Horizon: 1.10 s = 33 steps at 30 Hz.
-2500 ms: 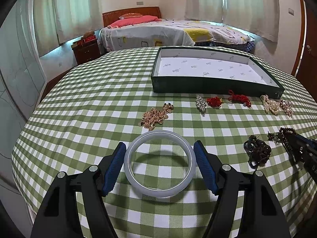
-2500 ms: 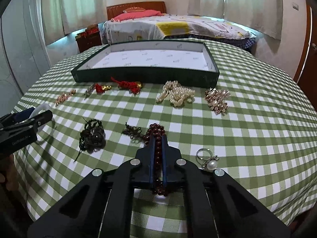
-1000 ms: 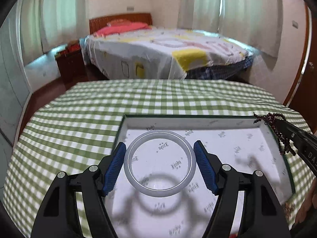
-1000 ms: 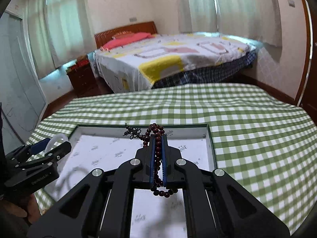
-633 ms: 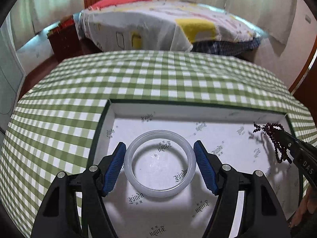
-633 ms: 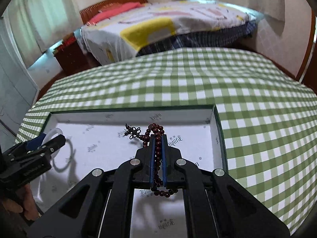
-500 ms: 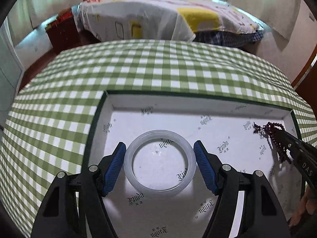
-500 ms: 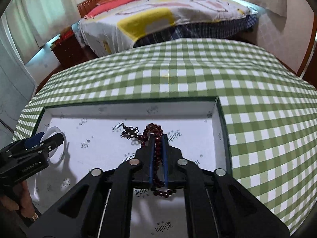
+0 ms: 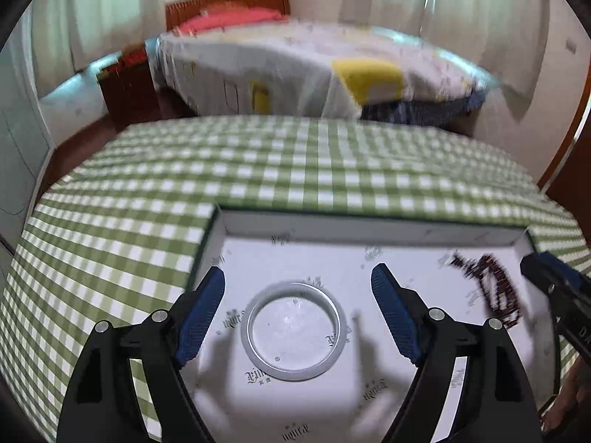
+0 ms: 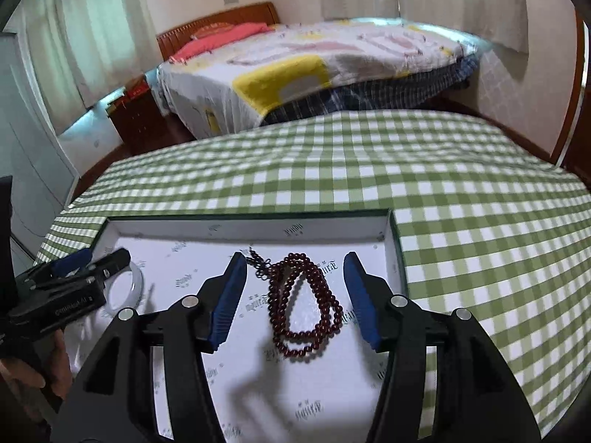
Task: Organize jewelry
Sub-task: 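Open both tools to release the bangle and bracelet in the tray, then grasp the pearl ring with the right tool while the left grasps the black bracelet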
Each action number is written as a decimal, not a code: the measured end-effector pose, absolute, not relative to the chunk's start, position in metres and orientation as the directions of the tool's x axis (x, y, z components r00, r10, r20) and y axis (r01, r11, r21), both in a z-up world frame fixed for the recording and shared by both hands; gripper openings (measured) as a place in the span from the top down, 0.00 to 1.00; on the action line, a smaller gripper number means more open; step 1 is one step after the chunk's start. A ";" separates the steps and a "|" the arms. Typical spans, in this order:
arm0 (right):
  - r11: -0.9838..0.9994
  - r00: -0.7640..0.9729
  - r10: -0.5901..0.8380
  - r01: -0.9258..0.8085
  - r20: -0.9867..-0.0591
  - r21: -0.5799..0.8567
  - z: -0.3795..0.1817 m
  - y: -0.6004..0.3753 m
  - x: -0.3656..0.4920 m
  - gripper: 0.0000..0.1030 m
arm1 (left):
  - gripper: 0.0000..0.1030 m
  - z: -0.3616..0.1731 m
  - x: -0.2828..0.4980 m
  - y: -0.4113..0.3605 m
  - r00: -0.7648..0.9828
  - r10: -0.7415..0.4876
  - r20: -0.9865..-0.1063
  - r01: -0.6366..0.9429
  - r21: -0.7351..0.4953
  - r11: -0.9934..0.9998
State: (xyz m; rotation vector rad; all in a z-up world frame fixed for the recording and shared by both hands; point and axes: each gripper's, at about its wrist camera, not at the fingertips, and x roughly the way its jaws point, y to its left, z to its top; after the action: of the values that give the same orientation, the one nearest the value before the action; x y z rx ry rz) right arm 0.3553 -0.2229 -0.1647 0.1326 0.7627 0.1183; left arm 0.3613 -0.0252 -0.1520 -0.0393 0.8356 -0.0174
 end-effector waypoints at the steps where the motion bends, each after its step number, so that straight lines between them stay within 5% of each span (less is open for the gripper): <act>1: 0.985 0.731 0.152 -0.061 -0.665 0.158 -0.160 -0.223 0.347 0.48 | 0.23 -0.146 0.353 -0.025 0.696 -0.032 -0.718 0.001 -0.043 0.999; 9: 0.990 0.784 0.130 -0.066 -0.606 0.127 -0.141 -0.226 0.292 0.47 | 0.23 -0.114 0.301 -0.031 0.800 -0.017 -0.600 0.025 0.005 1.000; 33: 0.997 0.799 0.067 -0.030 -0.598 0.071 -0.183 -0.242 0.106 0.46 | 0.22 -0.144 0.138 -0.032 0.799 -0.050 -0.599 0.041 -0.028 0.999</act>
State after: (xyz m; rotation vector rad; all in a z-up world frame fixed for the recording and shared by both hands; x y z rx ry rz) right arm 0.1059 -0.2418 -0.1831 0.0592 0.6439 0.0521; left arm 0.1383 -0.0317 -0.1436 -0.0142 0.6427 -0.0488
